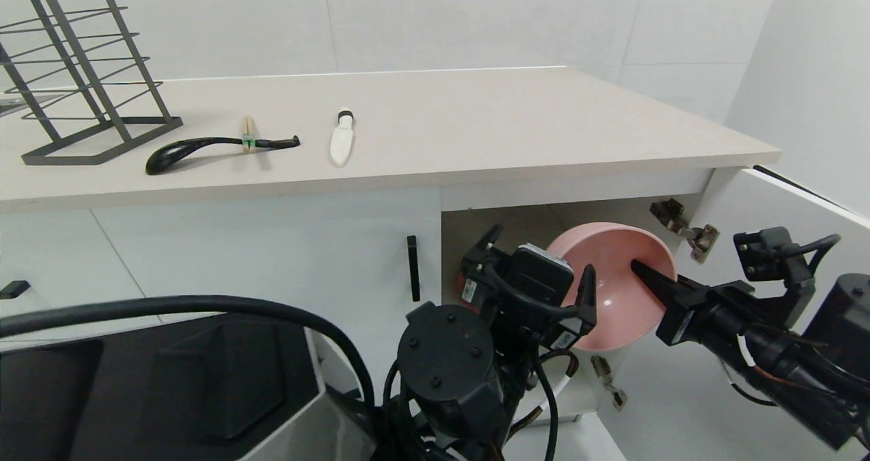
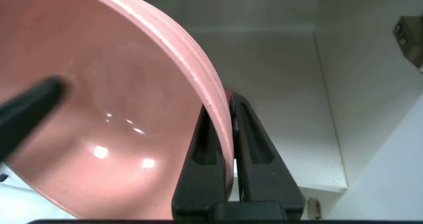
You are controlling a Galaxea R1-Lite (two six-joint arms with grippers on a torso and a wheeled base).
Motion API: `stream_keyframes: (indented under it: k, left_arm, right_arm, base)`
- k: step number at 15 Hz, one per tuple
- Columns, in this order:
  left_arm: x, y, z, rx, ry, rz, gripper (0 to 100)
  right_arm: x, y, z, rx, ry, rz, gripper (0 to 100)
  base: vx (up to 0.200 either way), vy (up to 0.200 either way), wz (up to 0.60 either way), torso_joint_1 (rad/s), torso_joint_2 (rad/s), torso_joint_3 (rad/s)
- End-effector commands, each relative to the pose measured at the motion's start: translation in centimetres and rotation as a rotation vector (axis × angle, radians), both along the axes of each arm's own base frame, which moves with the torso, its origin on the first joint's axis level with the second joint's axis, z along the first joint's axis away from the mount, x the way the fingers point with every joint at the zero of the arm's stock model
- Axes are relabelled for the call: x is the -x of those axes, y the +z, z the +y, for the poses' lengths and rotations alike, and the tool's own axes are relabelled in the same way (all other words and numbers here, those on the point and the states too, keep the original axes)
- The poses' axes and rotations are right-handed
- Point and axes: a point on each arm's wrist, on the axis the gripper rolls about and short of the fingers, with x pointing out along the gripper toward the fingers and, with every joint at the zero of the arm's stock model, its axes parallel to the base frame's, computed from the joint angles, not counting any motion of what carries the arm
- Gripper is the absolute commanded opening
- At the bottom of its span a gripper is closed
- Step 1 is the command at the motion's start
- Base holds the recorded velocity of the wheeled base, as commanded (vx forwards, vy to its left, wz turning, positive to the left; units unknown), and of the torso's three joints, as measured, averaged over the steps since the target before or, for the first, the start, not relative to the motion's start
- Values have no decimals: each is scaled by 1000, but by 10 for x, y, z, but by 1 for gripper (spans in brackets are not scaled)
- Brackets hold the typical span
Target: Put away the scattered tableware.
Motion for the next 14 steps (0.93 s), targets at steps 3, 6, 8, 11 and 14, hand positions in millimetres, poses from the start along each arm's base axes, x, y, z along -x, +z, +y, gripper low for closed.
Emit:
stream_keyframes:
  k: [3, 6, 8, 11, 14]
  left_arm:
    - [28, 28, 49, -22, -94, -7, 100]
    - [24, 31, 97, -69, -95, 3, 100]
    - [27, 42, 132, -71, -123, -25, 100]
    - [39, 38, 171, -121, -210, -22, 100]
    - [38, 23, 201, -167, -289, 43, 100]
  right_arm:
    - [-1, -5, -1, 9, -8, 22, 0]
    - [1, -10, -2, 20, -7, 46, 0]
    - [2, -10, -2, 21, -7, 49, 0]
    - [1, -13, -2, 24, -8, 62, 0]
    - [3, -17, -2, 32, -4, 82, 0]
  base:
    - [0, 0, 0, 0, 0, 0]
    - [0, 0, 0, 0, 0, 0]
    - [0, 0, 0, 0, 0, 0]
    - [0, 0, 0, 0, 0, 0]
    - [0, 0, 0, 0, 0, 0]
